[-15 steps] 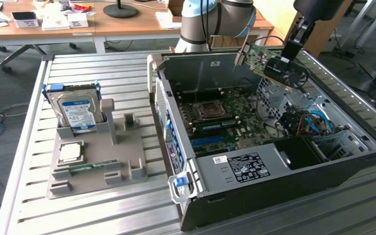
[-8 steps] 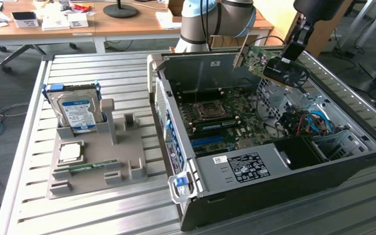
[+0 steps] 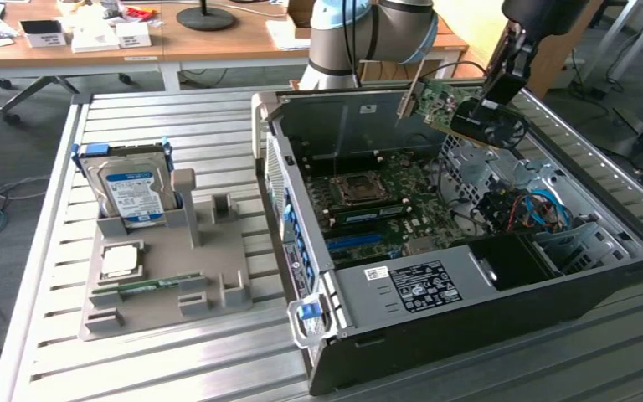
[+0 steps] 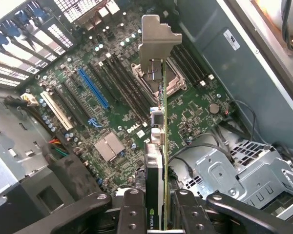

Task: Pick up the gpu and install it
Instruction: 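Insert the gpu into the slot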

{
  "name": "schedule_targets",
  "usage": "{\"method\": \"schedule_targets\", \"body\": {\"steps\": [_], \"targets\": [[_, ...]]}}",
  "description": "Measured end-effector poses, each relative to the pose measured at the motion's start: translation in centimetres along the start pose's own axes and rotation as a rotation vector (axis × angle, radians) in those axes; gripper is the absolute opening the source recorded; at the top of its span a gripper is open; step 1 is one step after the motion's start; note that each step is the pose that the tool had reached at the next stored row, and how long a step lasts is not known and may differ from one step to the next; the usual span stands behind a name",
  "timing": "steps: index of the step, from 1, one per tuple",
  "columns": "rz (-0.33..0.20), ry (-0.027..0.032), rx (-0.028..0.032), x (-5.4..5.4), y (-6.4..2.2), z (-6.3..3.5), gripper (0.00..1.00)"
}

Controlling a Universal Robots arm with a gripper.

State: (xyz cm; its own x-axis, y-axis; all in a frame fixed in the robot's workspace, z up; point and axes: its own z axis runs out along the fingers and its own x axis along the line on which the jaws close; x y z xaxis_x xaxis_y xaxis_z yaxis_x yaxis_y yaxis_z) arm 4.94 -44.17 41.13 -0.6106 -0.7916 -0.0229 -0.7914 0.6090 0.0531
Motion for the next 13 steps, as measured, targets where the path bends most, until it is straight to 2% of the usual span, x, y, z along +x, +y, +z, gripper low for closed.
{"method": "schedule_targets", "body": {"steps": [13], "targets": [[0.0, 0.0, 0.0, 0.0, 0.0, 0.0, 0.27]]}}
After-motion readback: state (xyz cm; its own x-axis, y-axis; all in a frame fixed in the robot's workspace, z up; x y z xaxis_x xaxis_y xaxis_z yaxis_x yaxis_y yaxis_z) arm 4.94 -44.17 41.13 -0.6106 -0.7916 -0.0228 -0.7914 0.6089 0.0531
